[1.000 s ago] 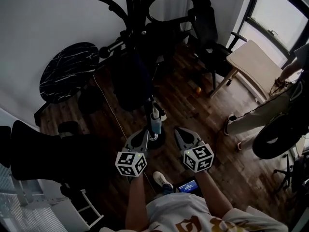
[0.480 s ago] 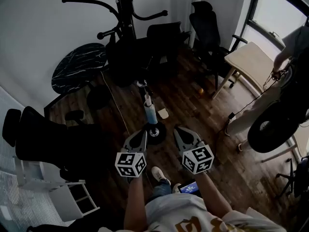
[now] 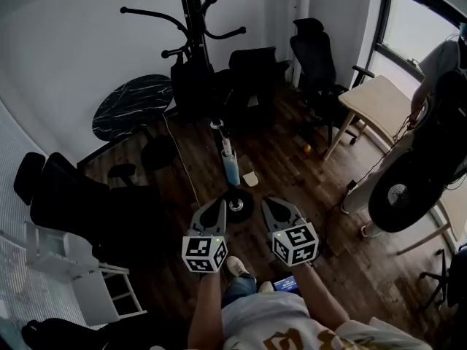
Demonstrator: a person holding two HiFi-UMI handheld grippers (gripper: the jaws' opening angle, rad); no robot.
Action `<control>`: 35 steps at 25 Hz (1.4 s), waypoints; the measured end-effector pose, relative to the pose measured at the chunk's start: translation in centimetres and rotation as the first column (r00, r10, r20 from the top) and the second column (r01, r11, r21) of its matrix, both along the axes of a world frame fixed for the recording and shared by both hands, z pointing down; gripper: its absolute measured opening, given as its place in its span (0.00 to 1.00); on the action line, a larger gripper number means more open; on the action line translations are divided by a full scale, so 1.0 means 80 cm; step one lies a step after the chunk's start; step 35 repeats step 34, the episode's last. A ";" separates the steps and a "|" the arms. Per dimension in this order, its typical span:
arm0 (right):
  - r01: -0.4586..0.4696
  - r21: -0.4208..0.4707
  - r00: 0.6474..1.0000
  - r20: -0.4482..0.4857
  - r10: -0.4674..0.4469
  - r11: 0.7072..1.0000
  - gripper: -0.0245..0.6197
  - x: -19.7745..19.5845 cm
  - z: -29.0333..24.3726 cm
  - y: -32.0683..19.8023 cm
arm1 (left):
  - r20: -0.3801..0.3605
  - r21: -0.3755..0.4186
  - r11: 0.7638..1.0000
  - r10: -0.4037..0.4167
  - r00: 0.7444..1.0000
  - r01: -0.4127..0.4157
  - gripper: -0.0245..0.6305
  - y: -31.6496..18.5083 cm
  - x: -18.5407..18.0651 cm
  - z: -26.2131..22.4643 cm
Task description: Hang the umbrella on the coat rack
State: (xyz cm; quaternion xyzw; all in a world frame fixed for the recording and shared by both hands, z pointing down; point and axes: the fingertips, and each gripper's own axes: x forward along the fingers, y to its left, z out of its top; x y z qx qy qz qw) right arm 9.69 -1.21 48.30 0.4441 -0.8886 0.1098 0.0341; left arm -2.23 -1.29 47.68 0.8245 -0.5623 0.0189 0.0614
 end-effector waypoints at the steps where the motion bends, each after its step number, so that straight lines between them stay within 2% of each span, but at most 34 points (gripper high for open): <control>1: -0.003 0.006 1.000 0.001 0.003 1.000 0.06 0.002 -0.002 0.002 | -0.002 0.010 1.000 -0.005 1.000 0.005 0.07 0.004 0.001 -0.004; 10: 0.032 0.010 0.999 -0.011 -0.032 0.999 0.05 -0.011 -0.003 0.018 | -0.024 0.017 0.999 -0.045 0.999 0.045 0.07 0.019 -0.010 -0.011; 18: 0.049 0.018 0.999 -0.009 -0.049 0.999 0.05 -0.019 -0.005 0.016 | -0.044 0.017 0.999 -0.041 0.998 0.042 0.07 0.017 -0.016 -0.008; 23: 0.044 0.012 0.999 -0.014 -0.044 0.999 0.05 -0.023 -0.003 0.013 | -0.042 0.046 0.998 -0.038 0.998 0.040 0.07 0.013 -0.019 -0.016; 35: 0.049 0.008 0.999 -0.022 -0.049 0.999 0.05 -0.039 0.003 0.003 | -0.062 0.005 0.999 -0.048 0.997 0.048 0.07 0.006 -0.039 -0.003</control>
